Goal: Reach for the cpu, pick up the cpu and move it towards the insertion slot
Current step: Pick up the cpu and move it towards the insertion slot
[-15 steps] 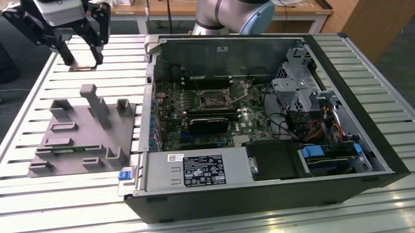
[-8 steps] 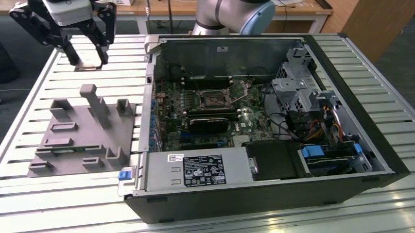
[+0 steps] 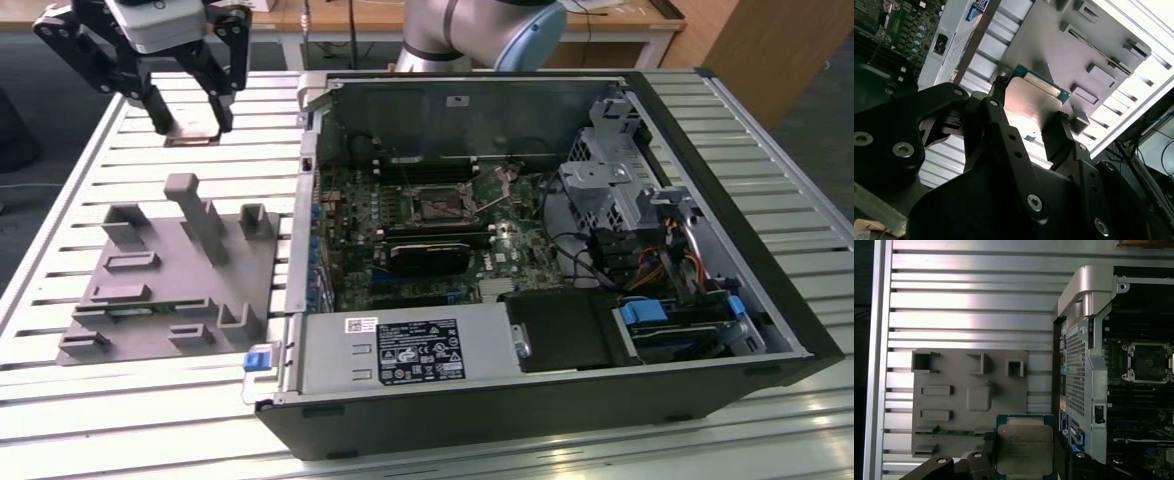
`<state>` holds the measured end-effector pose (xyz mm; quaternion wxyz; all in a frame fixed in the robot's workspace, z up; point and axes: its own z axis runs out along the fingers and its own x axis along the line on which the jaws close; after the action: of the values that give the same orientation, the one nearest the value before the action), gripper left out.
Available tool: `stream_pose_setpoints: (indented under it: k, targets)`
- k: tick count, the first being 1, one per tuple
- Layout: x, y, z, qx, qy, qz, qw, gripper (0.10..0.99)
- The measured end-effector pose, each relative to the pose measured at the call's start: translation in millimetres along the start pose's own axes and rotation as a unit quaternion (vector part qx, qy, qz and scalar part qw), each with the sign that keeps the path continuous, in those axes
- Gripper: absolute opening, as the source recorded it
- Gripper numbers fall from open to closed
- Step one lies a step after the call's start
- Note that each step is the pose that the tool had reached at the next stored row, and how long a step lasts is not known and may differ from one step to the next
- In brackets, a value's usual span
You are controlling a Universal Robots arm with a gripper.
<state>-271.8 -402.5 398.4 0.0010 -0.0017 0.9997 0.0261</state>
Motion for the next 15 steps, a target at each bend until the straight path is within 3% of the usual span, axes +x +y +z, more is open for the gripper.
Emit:
stream_pose_setpoints:
  k: [15]
  targets:
    - [-16.6, 0.0, 0.0, 0.0, 0.0001, -0.001, 1.0, 0.541]
